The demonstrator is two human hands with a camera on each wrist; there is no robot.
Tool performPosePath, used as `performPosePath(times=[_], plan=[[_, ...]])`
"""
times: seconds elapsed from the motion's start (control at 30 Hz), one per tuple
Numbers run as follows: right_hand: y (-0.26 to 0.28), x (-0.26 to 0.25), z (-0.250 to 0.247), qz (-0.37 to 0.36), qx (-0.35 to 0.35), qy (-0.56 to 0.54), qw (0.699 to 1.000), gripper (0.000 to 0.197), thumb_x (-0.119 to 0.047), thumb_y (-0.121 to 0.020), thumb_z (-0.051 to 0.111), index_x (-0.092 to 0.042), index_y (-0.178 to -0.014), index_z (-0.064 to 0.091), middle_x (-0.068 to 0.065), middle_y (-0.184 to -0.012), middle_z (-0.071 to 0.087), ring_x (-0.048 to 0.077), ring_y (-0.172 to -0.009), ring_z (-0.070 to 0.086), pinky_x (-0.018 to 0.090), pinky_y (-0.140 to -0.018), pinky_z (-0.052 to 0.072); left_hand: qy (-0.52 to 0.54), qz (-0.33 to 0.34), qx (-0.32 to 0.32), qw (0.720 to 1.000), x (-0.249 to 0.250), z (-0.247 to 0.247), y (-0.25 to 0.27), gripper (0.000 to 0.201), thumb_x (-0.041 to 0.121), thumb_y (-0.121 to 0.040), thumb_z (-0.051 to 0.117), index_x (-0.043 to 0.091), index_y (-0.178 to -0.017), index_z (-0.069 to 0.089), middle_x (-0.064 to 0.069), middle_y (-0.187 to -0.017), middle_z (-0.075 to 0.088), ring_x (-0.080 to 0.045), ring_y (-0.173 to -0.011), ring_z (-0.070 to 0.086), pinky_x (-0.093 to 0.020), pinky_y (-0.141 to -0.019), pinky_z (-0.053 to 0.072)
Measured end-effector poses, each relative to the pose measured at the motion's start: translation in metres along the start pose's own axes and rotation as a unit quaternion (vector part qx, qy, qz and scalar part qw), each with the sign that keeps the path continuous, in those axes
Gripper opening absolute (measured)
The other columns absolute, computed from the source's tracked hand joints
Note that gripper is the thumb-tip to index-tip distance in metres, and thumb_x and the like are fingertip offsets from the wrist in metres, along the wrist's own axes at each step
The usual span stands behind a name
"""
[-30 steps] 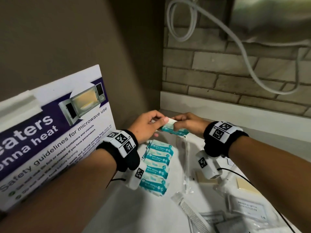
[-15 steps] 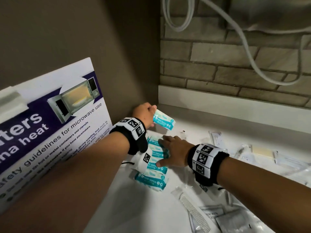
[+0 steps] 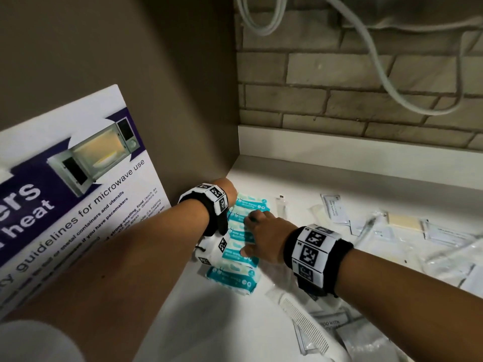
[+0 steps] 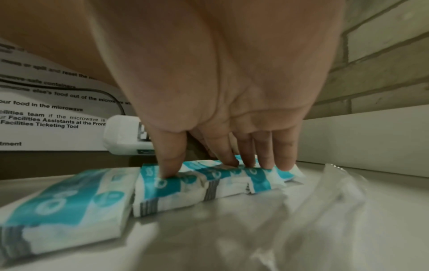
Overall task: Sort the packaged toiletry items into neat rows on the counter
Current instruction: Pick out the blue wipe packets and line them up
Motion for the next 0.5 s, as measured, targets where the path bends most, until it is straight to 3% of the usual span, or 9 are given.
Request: performPosePath(times=[0.13, 0.33, 0.43, 0.5], plan=[[0.001, -0.004, 0.0, 0.003, 0.008, 0.011, 1.0, 0.072, -0.052, -0.093, 0.045, -0.013, -0.15, 0.026, 0.006, -0.154, 0.027, 0.026, -0.139, 0.029, 0.044, -0.11, 0.037, 0.018, 0.03, 0.008, 0.999, 0.006, -0.008, 0.007, 0.04, 0.004, -0.098, 0.041, 0.007, -0.136, 0.053, -0.013, -0.141, 0.051, -0.028, -0.129, 0.049, -0.032, -0.106, 0.039], [0.0, -0.003, 0.0, 0.0, -0.004, 0.017, 1.0, 0.075, -0.054, -0.093, 0.044, -0.015, -0.152, 0.021, 0.005, -0.157, 0.022, 0.026, -0.143, 0.025, 0.045, -0.113, 0.033, 0.006, 0.094, -0.04, 0.995, 0.006, -0.001, 0.006, 0.04, -0.005, -0.095, 0.044, 0.014, -0.123, 0.066, -0.009, -0.129, 0.063, -0.028, -0.111, 0.064, -0.036, -0.098, 0.051], [-0.003, -0.002, 0.001, -0.002, -0.008, 0.026, 1.0, 0.076, -0.056, -0.092, 0.044, -0.016, -0.152, 0.02, 0.004, -0.158, 0.021, 0.026, -0.143, 0.026, 0.045, -0.113, 0.033, -0.033, 0.11, -0.039, 0.993, 0.009, -0.004, 0.014, 0.041, -0.001, -0.097, 0.044, 0.014, -0.132, 0.059, -0.008, -0.137, 0.057, -0.026, -0.12, 0.058, -0.033, -0.103, 0.046], [-0.004, -0.002, 0.0, -0.004, -0.008, 0.027, 1.0, 0.07, -0.059, -0.091, 0.045, -0.018, -0.147, 0.033, 0.004, -0.153, 0.03, 0.026, -0.139, 0.032, 0.045, -0.112, 0.032, -0.045, 0.119, -0.019, 0.992, 0.01, -0.012, 0.024, 0.044, -0.002, -0.096, 0.043, 0.012, -0.136, 0.055, -0.008, -0.143, 0.051, -0.024, -0.128, 0.051, -0.03, -0.108, 0.04]])
Point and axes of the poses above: each hand's wrist, its own y-axis away from the middle knuckle, its own z-axis out of the palm, x = y × z, the point moved 7 cm from there along -y, towards the middle knuckle
